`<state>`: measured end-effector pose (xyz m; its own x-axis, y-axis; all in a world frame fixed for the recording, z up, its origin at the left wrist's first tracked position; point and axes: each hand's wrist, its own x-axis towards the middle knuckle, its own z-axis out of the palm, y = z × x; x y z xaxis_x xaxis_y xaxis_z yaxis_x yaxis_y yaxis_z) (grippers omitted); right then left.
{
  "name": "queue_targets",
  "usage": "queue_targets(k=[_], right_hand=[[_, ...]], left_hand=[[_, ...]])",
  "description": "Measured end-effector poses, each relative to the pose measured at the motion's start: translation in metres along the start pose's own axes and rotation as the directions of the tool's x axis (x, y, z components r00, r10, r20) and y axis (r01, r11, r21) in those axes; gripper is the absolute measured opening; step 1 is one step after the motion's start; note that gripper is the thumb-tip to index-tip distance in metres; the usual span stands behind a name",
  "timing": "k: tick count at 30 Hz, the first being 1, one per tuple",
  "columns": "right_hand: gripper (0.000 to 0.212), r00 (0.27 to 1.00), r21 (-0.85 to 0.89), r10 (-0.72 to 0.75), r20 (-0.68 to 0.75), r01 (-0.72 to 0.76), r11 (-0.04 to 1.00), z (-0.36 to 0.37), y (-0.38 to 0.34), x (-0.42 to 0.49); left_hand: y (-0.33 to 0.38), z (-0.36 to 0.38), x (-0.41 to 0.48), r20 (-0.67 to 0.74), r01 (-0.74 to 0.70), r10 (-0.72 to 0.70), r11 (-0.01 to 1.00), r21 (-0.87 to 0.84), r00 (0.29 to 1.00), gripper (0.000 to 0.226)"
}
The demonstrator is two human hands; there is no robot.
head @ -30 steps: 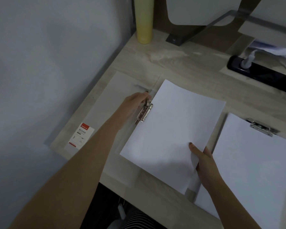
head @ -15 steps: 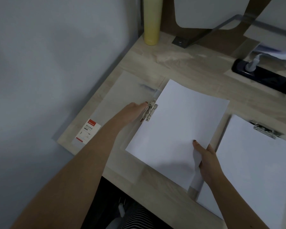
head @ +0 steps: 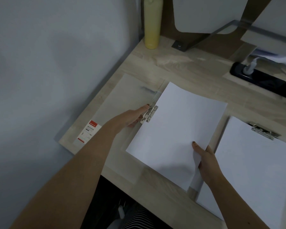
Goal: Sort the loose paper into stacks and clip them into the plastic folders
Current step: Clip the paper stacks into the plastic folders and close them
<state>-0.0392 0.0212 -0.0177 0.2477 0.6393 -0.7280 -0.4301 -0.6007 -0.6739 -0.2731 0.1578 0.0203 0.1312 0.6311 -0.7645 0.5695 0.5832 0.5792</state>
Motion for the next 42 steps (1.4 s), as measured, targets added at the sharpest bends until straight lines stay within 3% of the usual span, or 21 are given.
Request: queue_targets(k=[10, 16, 20, 24, 29, 33, 37, 39, 42], right_hand=[[0.043, 0.999, -0.045, -0.023, -0.049, 0.021, 0.999, -0.002, 0.003, 0.005], [0.041, 0.999, -0.056, -0.018, -0.038, 0.016, 0.998, -0.003, 0.002, 0.005], [0.037, 0.999, -0.065, -0.034, -0.024, 0.032, 0.997, -0.003, 0.001, 0.003], [0.032, 1.0, -0.054, -0.022, -0.007, 0.022, 0.998, -0.005, 0.002, 0.004], [0.018, 0.999, -0.052, -0.026, 0.035, 0.028, 0.998, -0.007, 0.001, 0.004], [0.038, 1.0, -0.121, -0.031, -0.002, 0.031, 0.992, -0.005, 0.001, 0.004], [0.056, 0.964, -0.485, -0.194, -0.182, 0.084, 0.871, 0.007, -0.007, 0.003], [0.064, 0.931, -0.598, -0.277, -0.237, 0.085, 0.797, 0.012, -0.009, -0.004], [0.078, 0.913, -0.813, -0.392, -0.116, 0.139, 0.565, 0.008, -0.008, -0.012]], left_hand=[[0.003, 0.002, -0.002, -0.016, -0.004, 0.005, 0.998, 0.07, 1.0, 0.06], [-0.002, -0.002, -0.005, 0.015, 0.091, -0.093, 0.989, 0.117, 0.996, 0.1], [-0.01, -0.001, -0.007, 0.046, 0.028, -0.029, 0.999, 0.023, 0.999, 0.059], [-0.02, 0.008, -0.008, -0.03, -0.11, 0.109, 0.994, -0.01, 0.994, 0.032], [-0.027, 0.018, -0.004, -0.149, -0.227, 0.222, 0.974, -0.017, 0.964, 0.02], [-0.029, 0.014, -0.005, -0.151, -0.262, 0.26, 0.965, 0.005, 0.954, 0.018], [-0.03, 0.016, -0.01, -0.186, -0.254, 0.257, 0.966, 0.038, 0.948, 0.024], [-0.028, 0.018, -0.017, -0.2, -0.261, 0.25, 0.965, -0.027, 0.947, 0.024], [-0.019, 0.024, -0.039, -0.225, -0.338, 0.309, 0.936, -0.104, 0.924, 0.021]])
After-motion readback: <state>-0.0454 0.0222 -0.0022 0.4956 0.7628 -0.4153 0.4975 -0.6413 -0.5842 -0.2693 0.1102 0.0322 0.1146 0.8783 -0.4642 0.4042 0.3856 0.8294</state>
